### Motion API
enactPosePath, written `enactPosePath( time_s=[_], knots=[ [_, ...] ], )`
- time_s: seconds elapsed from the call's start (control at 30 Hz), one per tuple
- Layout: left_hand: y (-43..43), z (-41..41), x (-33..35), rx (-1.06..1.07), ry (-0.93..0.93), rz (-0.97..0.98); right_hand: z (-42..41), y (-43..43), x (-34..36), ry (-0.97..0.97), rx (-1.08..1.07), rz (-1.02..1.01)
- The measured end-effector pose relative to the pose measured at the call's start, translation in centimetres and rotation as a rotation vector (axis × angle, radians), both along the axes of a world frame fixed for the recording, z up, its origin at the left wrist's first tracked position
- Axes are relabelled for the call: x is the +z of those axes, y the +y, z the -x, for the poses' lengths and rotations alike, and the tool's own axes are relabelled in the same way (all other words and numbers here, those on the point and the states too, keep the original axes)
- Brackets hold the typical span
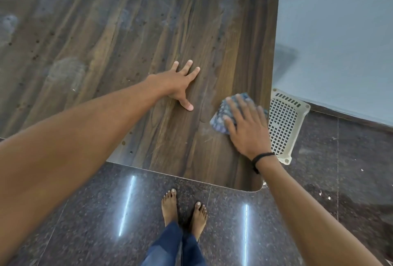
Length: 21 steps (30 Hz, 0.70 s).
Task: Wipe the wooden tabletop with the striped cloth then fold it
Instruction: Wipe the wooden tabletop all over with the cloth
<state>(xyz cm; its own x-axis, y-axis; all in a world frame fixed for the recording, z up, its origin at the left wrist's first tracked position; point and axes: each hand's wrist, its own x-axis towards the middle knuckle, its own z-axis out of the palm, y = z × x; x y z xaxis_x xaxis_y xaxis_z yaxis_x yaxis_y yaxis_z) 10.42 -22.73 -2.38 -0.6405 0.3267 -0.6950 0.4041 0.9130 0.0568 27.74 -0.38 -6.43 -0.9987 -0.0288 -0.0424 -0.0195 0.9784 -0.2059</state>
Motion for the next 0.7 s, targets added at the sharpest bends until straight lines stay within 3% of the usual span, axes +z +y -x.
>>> enactPosePath(
  time_s=[0.1, 0.23, 0.33, 0.5, 0.63, 0.7],
  knots=[
    [-0.1, 0.5, 0.0, 0.013, -0.022, 0.009, 1.0, -0.5, 0.0, 0.027, -0.250, 0.010],
    [0.3, 0.4, -0.2, 0.014, -0.013, 0.014, -1.3, 0.1, -0.2, -0.012, 0.025, 0.006],
    [0.2, 0.4, 0.0, 0.022, -0.018, 0.006, -0.1, 0.1, 0.4, -0.009, -0.215, 0.034],
    [0.4, 0.3, -0.2, -0.006, 0.014, 0.016, -5.7, -2.2, 0.1, 0.011, 0.048, 0.020],
    [0.3, 0.2, -0.2, -0.037, 0.047, 0.018, -1.1, -0.9, 0.1, 0.034, -0.297, 0.020],
    [0.6, -0.2, -0.1, -0.038, 0.045, 0.022, -2.5, -2.4, 0.1, -0.001, -0.150, 0.013]
  ],
)
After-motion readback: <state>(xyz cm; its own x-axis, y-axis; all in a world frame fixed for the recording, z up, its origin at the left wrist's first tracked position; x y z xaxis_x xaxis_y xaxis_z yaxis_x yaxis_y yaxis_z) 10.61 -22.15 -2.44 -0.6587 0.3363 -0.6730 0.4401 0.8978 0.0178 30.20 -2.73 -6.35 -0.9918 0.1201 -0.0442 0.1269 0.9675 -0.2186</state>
